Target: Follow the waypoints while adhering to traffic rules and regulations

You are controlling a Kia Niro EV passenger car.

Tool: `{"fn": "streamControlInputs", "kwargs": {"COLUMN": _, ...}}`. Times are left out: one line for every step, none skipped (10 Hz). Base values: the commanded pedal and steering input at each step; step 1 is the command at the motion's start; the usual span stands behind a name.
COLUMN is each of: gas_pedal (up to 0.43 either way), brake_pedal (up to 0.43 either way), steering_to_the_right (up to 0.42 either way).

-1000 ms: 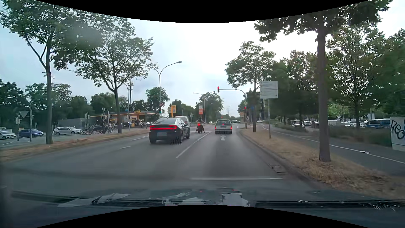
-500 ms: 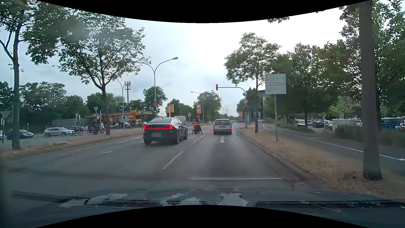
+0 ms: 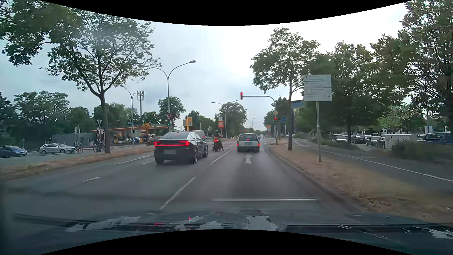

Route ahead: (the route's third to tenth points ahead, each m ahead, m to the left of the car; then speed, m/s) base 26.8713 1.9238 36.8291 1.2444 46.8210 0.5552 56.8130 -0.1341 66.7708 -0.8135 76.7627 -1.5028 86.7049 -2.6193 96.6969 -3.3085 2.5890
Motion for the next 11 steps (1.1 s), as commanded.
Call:
{"fn": "streamControlInputs", "kwargs": {"gas_pedal": 0.000, "brake_pedal": 0.000, "steering_to_the_right": 0.011}}
{"fn": "streamControlInputs", "kwargs": {"gas_pedal": 0.000, "brake_pedal": 0.000, "steering_to_the_right": 0.010}}
{"fn": "streamControlInputs", "kwargs": {"gas_pedal": 0.000, "brake_pedal": 0.000, "steering_to_the_right": 0.010}}
{"fn": "streamControlInputs", "kwargs": {"gas_pedal": 0.000, "brake_pedal": 0.000, "steering_to_the_right": 0.010}}
{"fn": "streamControlInputs", "kwargs": {"gas_pedal": 0.000, "brake_pedal": 0.000, "steering_to_the_right": 0.009}}
{"fn": "streamControlInputs", "kwargs": {"gas_pedal": 0.000, "brake_pedal": 0.000, "steering_to_the_right": 0.009}}
{"fn": "streamControlInputs", "kwargs": {"gas_pedal": 0.000, "brake_pedal": 0.000, "steering_to_the_right": 0.009}}
{"fn": "streamControlInputs", "kwargs": {"gas_pedal": 0.000, "brake_pedal": 0.000, "steering_to_the_right": 0.010}}
{"fn": "streamControlInputs", "kwargs": {"gas_pedal": 0.000, "brake_pedal": 0.000, "steering_to_the_right": 0.012}}
{"fn": "streamControlInputs", "kwargs": {"gas_pedal": 0.000, "brake_pedal": 0.000, "steering_to_the_right": 0.014}}
{"fn": "streamControlInputs", "kwargs": {"gas_pedal": 0.000, "brake_pedal": 0.000, "steering_to_the_right": 0.015}}
